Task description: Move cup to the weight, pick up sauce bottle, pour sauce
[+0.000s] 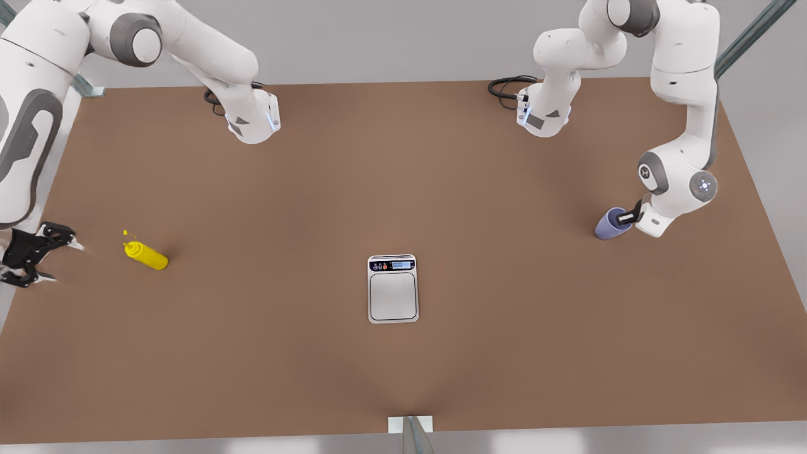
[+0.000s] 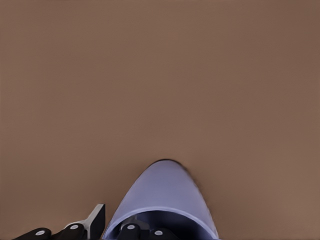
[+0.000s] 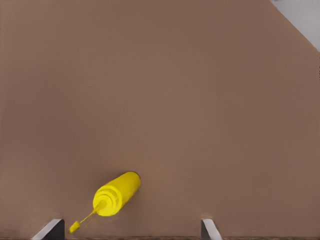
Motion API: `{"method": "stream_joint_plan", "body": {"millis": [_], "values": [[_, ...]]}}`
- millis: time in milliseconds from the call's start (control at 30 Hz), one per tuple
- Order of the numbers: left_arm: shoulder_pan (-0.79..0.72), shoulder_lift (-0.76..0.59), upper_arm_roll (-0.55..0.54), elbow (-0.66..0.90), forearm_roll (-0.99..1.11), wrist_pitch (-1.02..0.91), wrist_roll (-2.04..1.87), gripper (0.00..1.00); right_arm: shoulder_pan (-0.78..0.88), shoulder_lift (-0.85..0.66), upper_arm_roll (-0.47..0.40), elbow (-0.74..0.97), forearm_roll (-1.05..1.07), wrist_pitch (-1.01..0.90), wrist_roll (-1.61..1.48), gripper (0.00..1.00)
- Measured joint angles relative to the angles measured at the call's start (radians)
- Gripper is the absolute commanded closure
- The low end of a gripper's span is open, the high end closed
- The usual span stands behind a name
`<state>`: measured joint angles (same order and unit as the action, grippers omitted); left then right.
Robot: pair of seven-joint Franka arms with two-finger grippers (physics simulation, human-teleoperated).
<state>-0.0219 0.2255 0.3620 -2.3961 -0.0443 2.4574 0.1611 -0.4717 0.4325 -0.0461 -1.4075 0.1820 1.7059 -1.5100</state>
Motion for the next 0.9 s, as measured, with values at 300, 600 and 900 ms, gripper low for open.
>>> {"method": "stream_joint_plan", "body": {"millis": [300,600,900], "values": [[-0.002,-0.003,-0.001,0.000,0.008,-0.003,-0.001,0.79,-0.332,0.311,0.000,-0.001,0.332,-0.104,-0.768,0.00],[-0.007,-0.022,-0.012,0.002,0.038,-0.001,0.024,0.79,-0.375,0.445,0.002,0.016,0.404,-0.141,-0.890,0.00],[-0.011,-0.042,-0.095,0.003,0.009,0.001,0.026,0.79,-0.360,0.482,0.022,0.005,0.436,-0.165,-0.948,0.00]]}}
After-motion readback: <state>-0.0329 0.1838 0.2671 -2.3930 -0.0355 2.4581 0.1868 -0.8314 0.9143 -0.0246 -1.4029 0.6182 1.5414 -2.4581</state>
